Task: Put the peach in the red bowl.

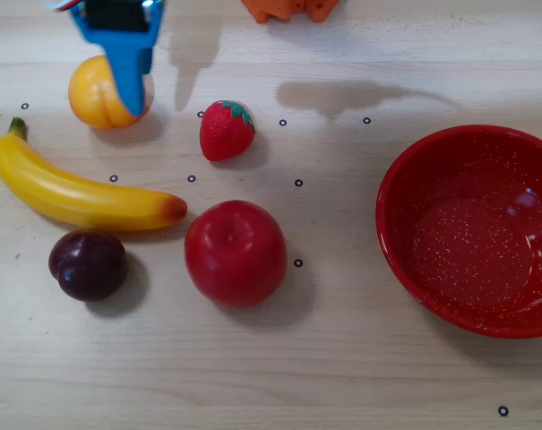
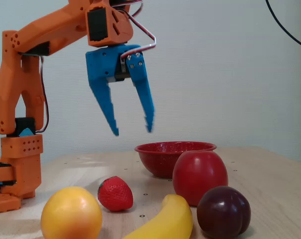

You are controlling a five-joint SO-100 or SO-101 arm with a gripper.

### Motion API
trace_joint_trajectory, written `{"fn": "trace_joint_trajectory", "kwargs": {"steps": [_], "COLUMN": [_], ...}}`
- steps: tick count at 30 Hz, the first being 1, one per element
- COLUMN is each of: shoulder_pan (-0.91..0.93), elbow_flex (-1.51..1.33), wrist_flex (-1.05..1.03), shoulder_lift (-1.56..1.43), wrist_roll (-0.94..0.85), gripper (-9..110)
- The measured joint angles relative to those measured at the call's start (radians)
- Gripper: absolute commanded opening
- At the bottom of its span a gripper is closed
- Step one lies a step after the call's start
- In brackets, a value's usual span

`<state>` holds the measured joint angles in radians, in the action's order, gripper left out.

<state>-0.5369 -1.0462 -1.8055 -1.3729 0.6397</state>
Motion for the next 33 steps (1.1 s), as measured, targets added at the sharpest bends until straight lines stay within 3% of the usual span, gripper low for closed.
{"fn": "trace_joint_trajectory", "kwargs": {"steps": [3,6,15,33], "shoulder_pan": [-0.069,-0.146,-0.295,-0.42], "elbow_flex": [0.023,0.023,0.023,-0.146], "wrist_flex": [-0.002,-0.002,-0.002,-0.002], "shoulder_lift": [0.051,0.066,0.144,0.181], "wrist_roll": [0.089,0.201,0.485,0.612], "gripper": [46,52,56,59]}}
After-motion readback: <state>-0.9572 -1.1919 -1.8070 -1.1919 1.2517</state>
